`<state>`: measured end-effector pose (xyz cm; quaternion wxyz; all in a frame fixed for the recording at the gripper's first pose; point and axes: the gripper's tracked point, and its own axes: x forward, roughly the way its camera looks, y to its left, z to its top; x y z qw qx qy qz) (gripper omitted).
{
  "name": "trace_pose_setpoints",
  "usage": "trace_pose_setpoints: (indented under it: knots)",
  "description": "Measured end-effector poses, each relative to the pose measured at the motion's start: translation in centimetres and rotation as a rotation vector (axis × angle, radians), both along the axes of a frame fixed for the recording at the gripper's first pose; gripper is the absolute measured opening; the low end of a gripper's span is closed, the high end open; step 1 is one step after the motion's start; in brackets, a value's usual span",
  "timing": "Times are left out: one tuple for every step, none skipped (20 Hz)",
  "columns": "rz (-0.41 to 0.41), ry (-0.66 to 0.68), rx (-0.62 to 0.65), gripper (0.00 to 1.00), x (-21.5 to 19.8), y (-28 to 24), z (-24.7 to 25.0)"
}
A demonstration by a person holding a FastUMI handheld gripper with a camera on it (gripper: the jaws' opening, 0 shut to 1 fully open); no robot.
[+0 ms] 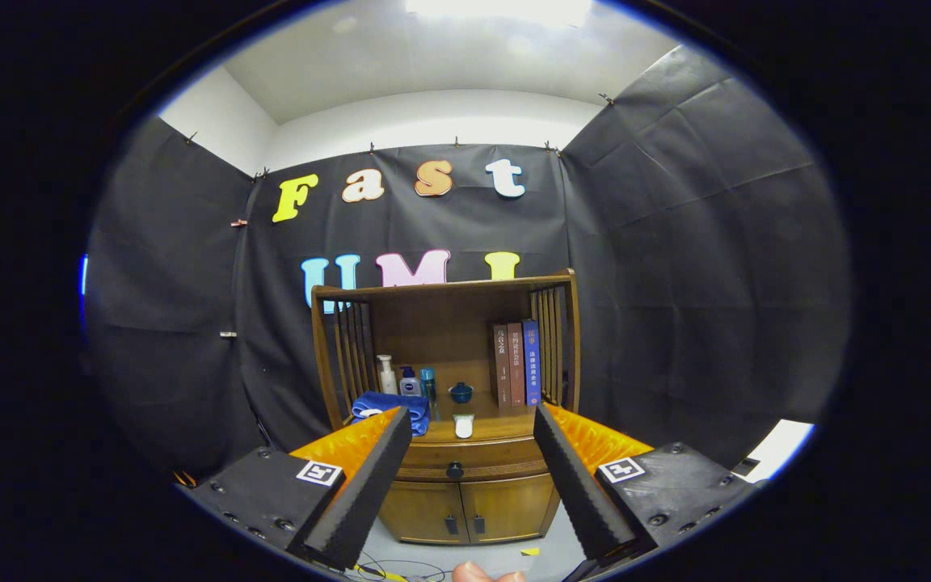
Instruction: Pull open the drawer, take out the items inside it, and place them on the countertop above the cabinet.
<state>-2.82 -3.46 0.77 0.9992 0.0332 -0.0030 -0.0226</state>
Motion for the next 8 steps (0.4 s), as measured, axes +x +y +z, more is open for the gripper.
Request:
trace_pose_setpoints:
  knots:
    - [0.007,0.011,-0.005,0.99,0.0,0.19,-0.31]
    - [0.007,0.015,-0.009,0.99,0.04,0.19,-0.38]
    - [0.006,0.013,-0.011,0.99,0.01,0.14,-0.09]
    - [0.006,0.003,-0.011,0.99,0.04,0.24,0.2]
    - [0.008,-0.002,-0.014,0.99,-0.04,0.47,0.43]
    - [0.009,0.0,-0.021,0.99,-0.16,0.62,0.34]
    - [0.009,-0.002,-0.025,0.99,-0.33,0.62,0.28]
    - [0.007,-0.005,-0.025,0.99,-0.48,0.66,0.5]
